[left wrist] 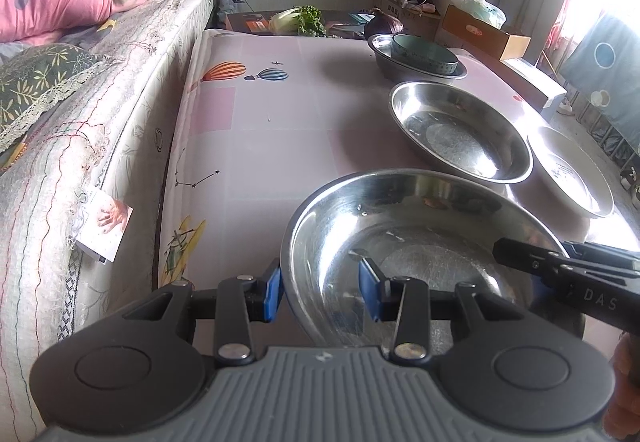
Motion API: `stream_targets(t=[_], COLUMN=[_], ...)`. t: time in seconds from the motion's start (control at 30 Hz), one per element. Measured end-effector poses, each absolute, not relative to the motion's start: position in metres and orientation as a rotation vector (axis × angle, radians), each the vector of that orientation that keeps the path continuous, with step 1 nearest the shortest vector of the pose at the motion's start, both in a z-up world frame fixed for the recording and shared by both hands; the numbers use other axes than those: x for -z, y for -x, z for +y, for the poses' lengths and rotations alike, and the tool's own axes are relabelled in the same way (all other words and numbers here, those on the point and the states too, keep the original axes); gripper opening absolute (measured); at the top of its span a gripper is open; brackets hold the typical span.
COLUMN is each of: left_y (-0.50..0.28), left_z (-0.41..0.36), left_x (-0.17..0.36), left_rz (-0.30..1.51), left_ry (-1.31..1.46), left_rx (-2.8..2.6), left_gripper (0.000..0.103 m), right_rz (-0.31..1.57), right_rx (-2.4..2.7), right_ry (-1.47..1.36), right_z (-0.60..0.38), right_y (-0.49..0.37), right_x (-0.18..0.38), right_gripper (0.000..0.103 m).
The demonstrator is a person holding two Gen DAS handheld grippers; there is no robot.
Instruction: Organize plates and bowls
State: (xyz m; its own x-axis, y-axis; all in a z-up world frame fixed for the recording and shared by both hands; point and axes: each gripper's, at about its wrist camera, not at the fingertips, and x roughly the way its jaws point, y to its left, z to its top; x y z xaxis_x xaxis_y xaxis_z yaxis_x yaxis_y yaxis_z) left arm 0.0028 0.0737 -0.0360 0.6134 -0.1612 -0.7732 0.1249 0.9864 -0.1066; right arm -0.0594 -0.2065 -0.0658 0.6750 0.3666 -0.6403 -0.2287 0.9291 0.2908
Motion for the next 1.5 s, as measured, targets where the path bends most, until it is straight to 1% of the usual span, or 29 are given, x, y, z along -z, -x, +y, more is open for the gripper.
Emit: stream_targets(t=[0.77,1.13,1.5], left_y=[-0.017,-0.036,-0.066], left_z=[0.055,0.036,0.018], left_x=[0.001,-0.001,0.007], left_rz=[0.821,0.825,0.856], left_ry=[0.046,0.046,0.047], left_rx=[0.195,0.217,0.241], left_gripper=[0.041,0.041,0.041], right_rz=[0.693,0.695,0.720], right_rx=[-0.318,-0.292,-0.257], right_ry=[-0.194,-0.209,-0.230], right_z=[-0.226,-0.246,-0.263], right_y=[0.051,0.037,0.012], right_x=[0.028,0.024,0.030], right_gripper=[0.027,0.026,0.027])
